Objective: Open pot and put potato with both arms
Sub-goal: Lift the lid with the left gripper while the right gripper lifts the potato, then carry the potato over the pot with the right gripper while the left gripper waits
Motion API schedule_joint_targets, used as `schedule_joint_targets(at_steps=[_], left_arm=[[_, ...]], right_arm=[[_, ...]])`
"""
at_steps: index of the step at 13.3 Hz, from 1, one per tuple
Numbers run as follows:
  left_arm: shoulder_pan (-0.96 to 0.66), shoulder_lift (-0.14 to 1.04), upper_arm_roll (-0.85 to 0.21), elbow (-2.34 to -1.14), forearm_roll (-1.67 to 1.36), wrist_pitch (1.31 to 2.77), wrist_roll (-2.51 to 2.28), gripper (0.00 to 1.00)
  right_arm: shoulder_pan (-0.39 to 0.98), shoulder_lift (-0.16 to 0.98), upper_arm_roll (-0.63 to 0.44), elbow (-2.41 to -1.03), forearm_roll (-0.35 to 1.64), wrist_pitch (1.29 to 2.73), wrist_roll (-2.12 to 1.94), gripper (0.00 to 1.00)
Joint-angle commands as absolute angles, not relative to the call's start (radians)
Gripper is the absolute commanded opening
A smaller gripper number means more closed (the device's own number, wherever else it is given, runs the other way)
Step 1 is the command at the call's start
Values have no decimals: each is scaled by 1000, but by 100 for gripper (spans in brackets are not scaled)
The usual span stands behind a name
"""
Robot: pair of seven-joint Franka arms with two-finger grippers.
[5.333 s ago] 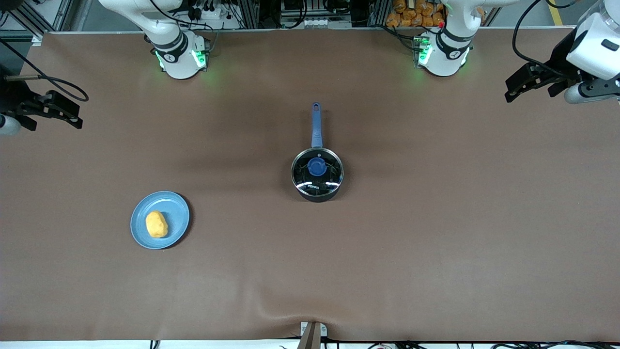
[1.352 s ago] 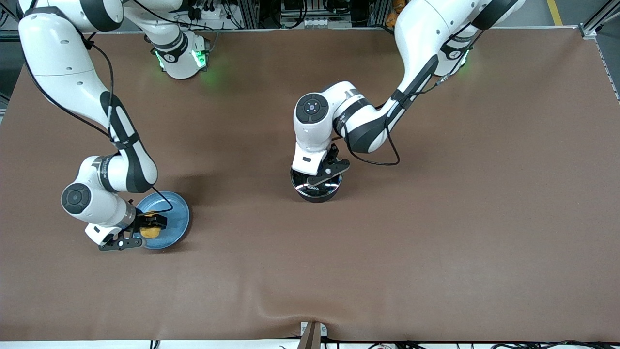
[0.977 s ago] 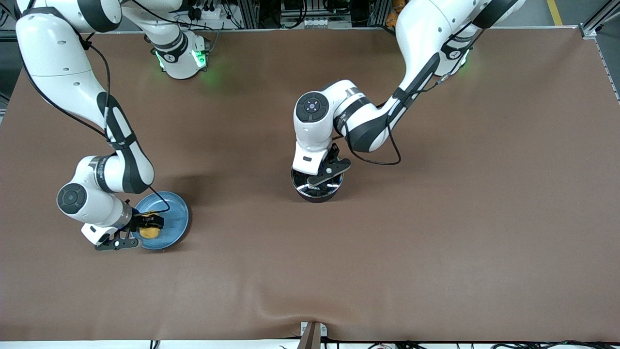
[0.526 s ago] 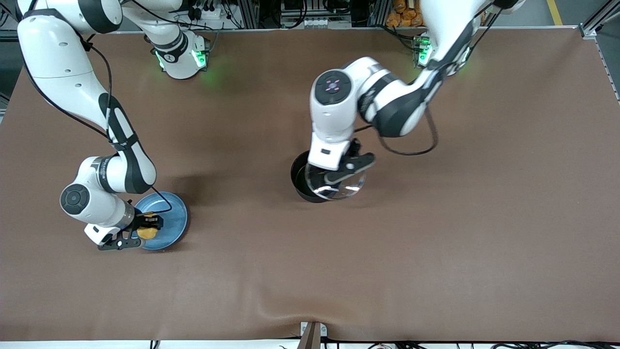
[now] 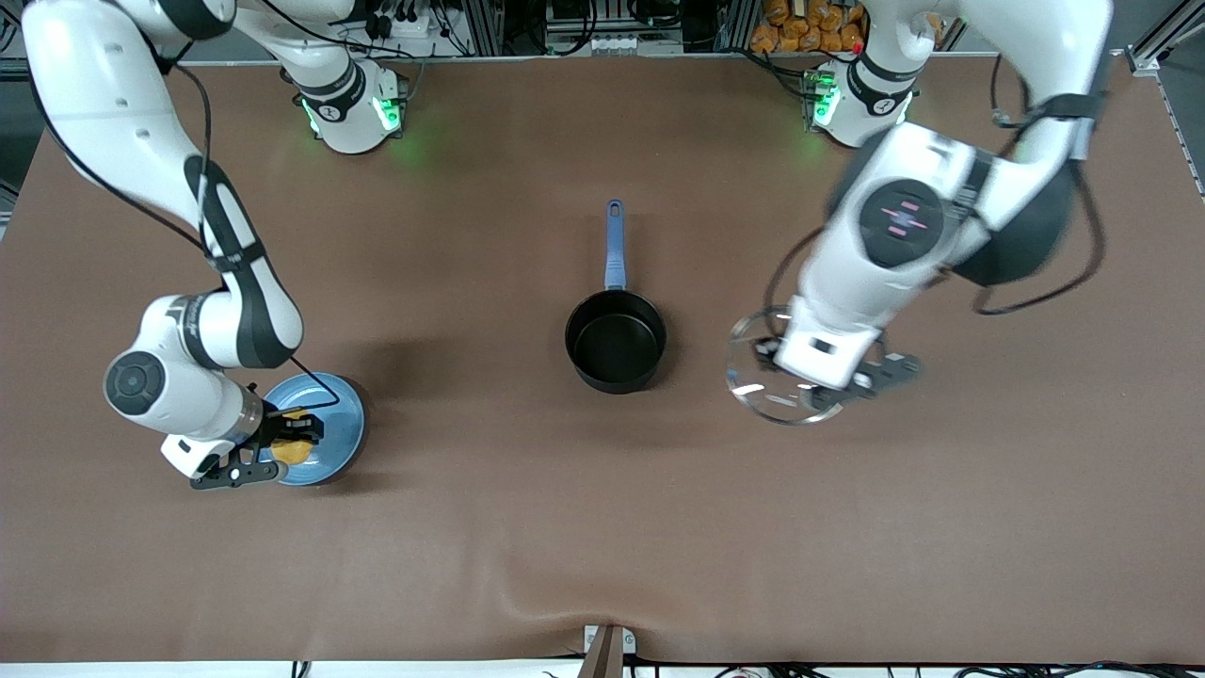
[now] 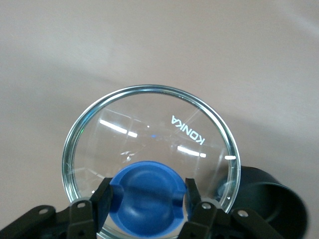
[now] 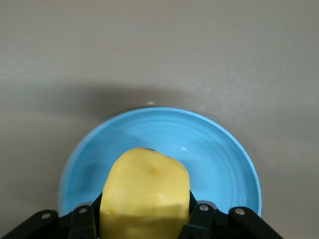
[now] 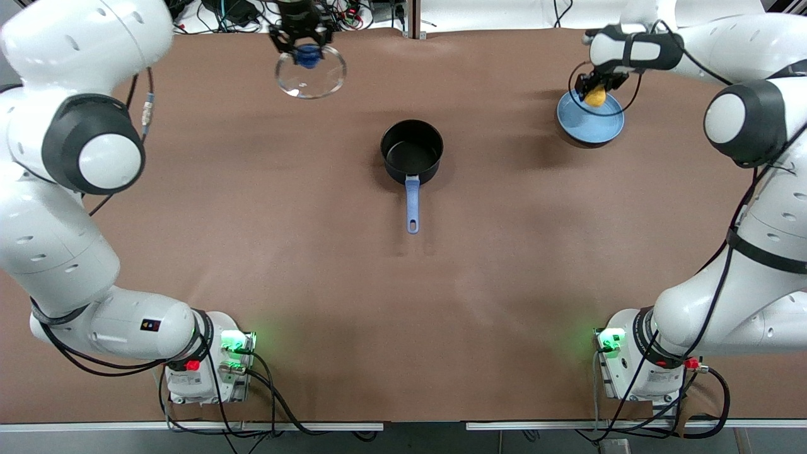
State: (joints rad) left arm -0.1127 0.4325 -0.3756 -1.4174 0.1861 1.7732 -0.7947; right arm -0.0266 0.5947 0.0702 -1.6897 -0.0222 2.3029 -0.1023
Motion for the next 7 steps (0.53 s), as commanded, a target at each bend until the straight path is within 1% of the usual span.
schedule_joint_targets(at_steps=[1,4,7], left_arm=[[-2,400,-388,-1485,153,1769,-674,0],[122,396,-394,-1558,140,1787,-496,0],[257,397,-439,-1630,112,1851,-359,0]], right_arm=[[41,491,89,-1715,-21,2228,1,0],[205,474,87,-1680,-23,2195,264,0],[361,486,86,-1628,-38,2200,522,0]])
